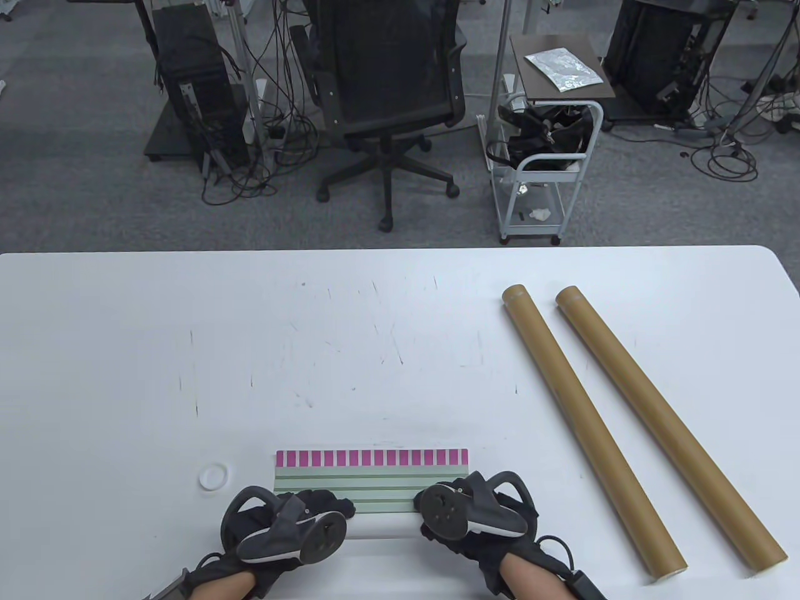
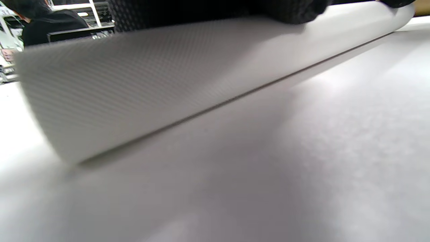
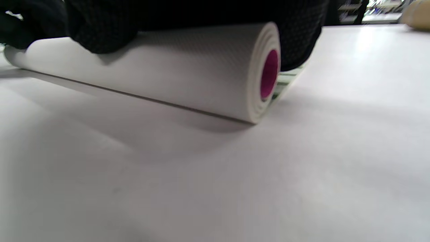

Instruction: Roll up mouse pads and store in mailing tubes

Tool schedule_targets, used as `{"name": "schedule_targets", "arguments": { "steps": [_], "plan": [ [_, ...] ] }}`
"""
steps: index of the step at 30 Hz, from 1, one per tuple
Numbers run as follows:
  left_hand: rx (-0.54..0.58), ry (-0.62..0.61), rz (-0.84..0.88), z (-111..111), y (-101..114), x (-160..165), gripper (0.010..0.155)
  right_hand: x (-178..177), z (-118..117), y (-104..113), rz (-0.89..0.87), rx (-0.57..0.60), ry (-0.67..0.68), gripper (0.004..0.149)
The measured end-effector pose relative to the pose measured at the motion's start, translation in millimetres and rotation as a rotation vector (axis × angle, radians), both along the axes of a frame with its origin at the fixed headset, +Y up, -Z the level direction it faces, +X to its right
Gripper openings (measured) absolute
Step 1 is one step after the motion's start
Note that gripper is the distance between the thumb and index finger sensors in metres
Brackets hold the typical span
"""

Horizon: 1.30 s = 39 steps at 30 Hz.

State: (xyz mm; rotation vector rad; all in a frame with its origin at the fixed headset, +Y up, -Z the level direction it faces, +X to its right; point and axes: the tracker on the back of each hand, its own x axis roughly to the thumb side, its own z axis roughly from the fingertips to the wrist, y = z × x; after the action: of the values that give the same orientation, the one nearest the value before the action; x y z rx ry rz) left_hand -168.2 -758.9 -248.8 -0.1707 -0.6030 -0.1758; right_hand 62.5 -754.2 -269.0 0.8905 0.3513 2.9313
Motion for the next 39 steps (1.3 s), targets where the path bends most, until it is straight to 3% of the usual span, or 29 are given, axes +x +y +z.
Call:
{"name": "schedule_targets", "arguments": {
  "steps": [2, 12, 16, 19, 21, 25, 28, 30, 39],
  "plan": [
    [-0.012, -0.009, 0.020, 2.8, 0.3, -2.2, 0.051, -0.9, 4.0, -0.2, -0.006, 0.006, -0.001, 0.052],
    [0.170, -0.032, -0.051, 11.3, 0.7, 5.9, 0.051, -3.0, 5.7, -0.2, 0.025, 0.039, 0.009, 0.051],
    [0.114, 0.005, -0.039, 3.3, -1.9, 5.3, 0.050, -10.2, 13.5, 16.4, 0.047, 0.195, 0.039, 0.056],
    [0.077, 0.026, -0.011, 0.3, -3.0, 2.4, 0.050, -17.2, 17.4, 4.9, 0.085, 0.150, 0.070, 0.056],
    [0.090, 0.023, -0.021, 1.4, -2.4, 2.8, 0.050, -17.3, 15.8, 5.2, 0.092, 0.233, 0.061, 0.052],
    [0.286, 0.047, -0.061, 6.4, 7.0, 4.0, 0.058, -15.3, 11.7, 3.1, 0.057, 0.176, 0.036, 0.051],
    [0.187, 0.043, -0.031, 5.9, 1.0, 8.4, 0.056, -13.7, 11.3, 0.2, 0.051, 0.169, 0.023, 0.051],
    [0.243, 0.033, -0.085, 6.2, 0.8, 8.6, 0.055, -12.1, 11.3, -3.9, 0.062, 0.155, 0.018, 0.053],
    [0.175, 0.024, -0.033, 9.1, 3.9, 5.0, 0.053, -11.0, 12.9, -1.6, 0.045, 0.056, 0.051, 0.053]
  ]
}}
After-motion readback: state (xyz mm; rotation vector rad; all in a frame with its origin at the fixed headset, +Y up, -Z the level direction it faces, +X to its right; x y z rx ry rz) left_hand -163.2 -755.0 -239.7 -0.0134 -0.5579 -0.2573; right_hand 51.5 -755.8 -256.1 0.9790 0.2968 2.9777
